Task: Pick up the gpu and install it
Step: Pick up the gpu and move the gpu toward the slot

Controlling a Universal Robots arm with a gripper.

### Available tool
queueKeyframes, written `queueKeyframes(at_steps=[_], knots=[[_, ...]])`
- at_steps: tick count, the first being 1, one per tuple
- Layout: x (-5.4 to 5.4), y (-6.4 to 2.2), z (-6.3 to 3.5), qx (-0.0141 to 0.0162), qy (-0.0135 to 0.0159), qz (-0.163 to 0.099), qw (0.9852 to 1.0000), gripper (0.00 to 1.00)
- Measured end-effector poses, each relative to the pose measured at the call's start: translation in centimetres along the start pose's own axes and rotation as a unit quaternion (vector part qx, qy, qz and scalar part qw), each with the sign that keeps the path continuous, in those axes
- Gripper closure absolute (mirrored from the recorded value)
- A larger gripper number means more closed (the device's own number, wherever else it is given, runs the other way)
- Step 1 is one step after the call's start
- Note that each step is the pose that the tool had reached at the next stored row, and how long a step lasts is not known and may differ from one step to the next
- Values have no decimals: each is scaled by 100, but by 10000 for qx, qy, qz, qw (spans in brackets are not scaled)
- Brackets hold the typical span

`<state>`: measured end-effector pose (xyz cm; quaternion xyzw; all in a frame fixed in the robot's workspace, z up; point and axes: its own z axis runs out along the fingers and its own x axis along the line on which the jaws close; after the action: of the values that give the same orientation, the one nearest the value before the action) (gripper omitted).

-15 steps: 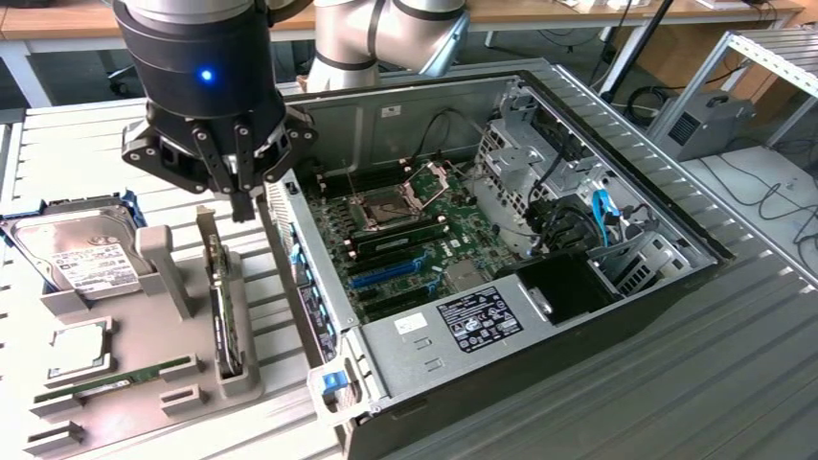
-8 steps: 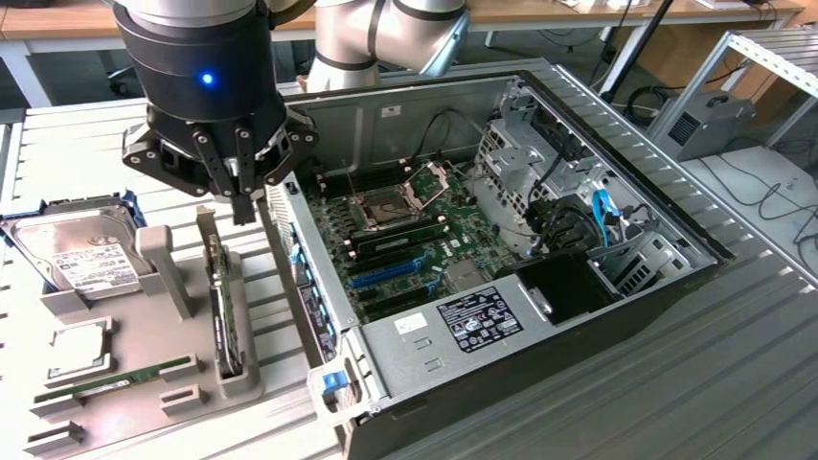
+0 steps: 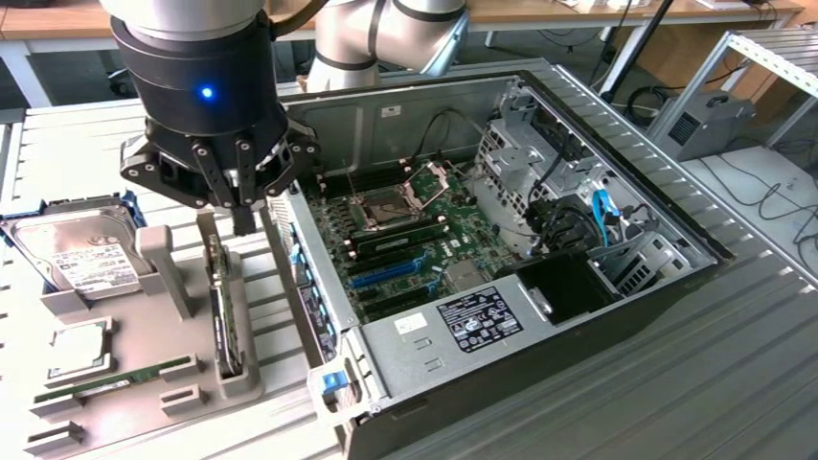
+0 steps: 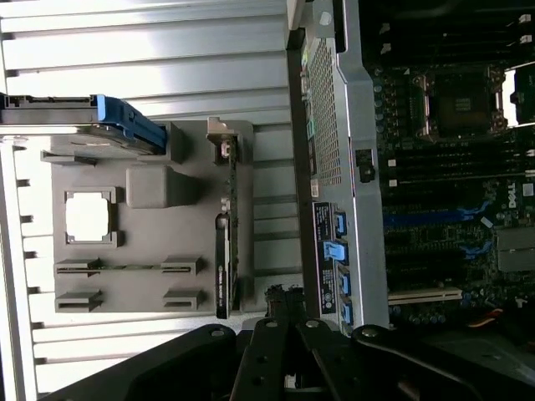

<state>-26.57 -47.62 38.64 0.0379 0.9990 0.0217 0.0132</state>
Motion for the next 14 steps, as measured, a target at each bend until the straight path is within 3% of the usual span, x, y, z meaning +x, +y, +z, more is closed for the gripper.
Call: queueKeyframes(at_steps=[1,2,5,7,10,14], knots=[[0,0,0,0,0,0,10000,89],[0,0,0,0,0,0,10000,70],[11,-2,0,0,0,0,10000,56],[105,-12,86,0,0,0,10000,56],[111,-16,180,0,0,0,10000,56],[111,-17,192,0,0,0,10000,56]])
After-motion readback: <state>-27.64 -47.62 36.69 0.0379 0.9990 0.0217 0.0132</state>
